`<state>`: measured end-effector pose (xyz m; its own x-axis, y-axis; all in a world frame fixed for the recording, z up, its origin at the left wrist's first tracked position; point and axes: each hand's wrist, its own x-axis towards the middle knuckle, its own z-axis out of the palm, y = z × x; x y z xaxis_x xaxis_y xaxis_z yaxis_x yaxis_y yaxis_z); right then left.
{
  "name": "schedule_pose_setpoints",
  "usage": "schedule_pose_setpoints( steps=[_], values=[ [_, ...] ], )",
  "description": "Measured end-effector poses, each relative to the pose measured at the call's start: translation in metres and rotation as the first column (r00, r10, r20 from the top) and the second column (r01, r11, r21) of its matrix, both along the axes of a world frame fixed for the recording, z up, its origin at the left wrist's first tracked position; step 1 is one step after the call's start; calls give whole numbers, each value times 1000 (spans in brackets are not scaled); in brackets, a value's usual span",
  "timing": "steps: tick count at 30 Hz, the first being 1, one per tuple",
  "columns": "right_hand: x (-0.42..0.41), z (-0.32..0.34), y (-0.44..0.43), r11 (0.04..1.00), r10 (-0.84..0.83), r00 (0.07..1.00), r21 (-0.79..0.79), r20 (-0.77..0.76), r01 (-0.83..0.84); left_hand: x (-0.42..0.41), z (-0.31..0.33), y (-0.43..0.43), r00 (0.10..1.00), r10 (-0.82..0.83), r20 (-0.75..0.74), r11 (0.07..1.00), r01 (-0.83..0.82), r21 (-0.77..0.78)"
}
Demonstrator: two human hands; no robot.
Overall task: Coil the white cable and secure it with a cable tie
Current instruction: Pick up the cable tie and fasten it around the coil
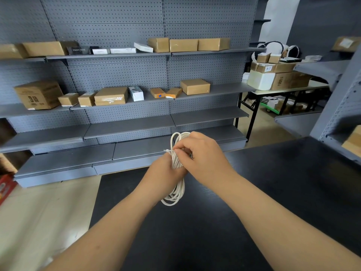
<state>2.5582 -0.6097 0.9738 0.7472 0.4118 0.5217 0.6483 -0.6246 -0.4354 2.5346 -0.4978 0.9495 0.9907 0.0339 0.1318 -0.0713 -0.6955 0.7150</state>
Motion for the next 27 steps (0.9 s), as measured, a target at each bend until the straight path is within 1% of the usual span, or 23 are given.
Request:
schedule_pose_setpoints(
  steps=[3, 10, 12, 15, 17, 20, 23, 27],
  values=[
    [-1, -1, 1, 1000, 3, 1000, -4, 0, -3, 1, 0, -1, 1000, 4, 12, 999, -5, 43],
    [-4, 0, 4, 1000, 27, 998, 10, -53, -27, 6, -6, -2, 995, 21, 97, 974, -43, 224],
    [-5, 1, 3, 1000, 19, 997, 11, -74, -18, 5, -6, -1, 993, 21, 113, 971, -47, 233],
    [-4, 2, 1, 1000, 13, 995, 25, -99, -11, 5, -7, 1, 997, 20, 79, 980, -35, 195],
    [-4, 1, 1, 999, 8, 996, 40, -87, -5, 4, -7, 2, 999, 17, 50, 987, -25, 156],
    [-5, 0, 1, 997, -16, 1000, 72, -23, 18, -2, -3, 1, 1000, -15, 17, 1000, 15, 16],
    [-5, 0, 1, 998, -31, 999, 64, 38, 28, -6, 0, 0, 1000, -20, -1, 992, 20, -123],
    [-6, -2, 1, 999, -43, 996, 25, 84, 41, -9, 2, 1, 998, -57, 39, 940, 67, -335]
  ],
)
